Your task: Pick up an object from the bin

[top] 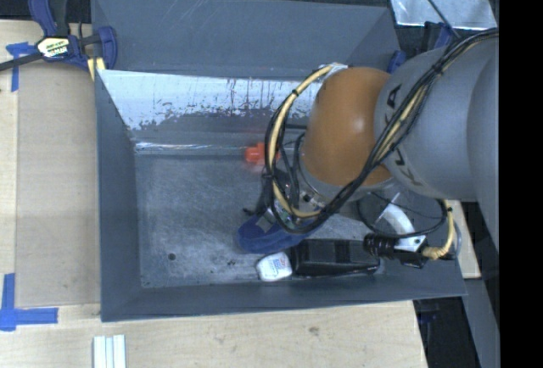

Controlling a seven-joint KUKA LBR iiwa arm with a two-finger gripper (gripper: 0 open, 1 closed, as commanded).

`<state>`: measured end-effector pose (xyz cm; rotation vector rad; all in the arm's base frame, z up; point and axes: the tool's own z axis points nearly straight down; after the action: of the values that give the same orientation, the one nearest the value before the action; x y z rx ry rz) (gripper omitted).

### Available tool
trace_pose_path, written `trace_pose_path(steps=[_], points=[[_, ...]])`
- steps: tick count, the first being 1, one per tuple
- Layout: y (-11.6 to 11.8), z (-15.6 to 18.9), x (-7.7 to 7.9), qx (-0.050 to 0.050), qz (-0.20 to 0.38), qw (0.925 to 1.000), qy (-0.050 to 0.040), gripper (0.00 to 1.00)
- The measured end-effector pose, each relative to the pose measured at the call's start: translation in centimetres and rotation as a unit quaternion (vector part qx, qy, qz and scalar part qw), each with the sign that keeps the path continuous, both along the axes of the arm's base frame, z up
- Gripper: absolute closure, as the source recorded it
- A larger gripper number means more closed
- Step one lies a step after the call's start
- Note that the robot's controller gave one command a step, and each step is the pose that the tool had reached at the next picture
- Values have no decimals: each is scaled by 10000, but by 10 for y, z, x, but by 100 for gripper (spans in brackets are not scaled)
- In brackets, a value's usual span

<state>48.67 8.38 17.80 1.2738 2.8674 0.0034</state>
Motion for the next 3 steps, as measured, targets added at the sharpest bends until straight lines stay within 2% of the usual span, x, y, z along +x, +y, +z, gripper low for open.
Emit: trace_pose_path(steps=[1,2,3], points=[[-4,-12,12,-9,66,10000,0,100],[-15,2,13,-6,10,10000,-9,100],[-36,9,12,-14,3492,9370,10,100]])
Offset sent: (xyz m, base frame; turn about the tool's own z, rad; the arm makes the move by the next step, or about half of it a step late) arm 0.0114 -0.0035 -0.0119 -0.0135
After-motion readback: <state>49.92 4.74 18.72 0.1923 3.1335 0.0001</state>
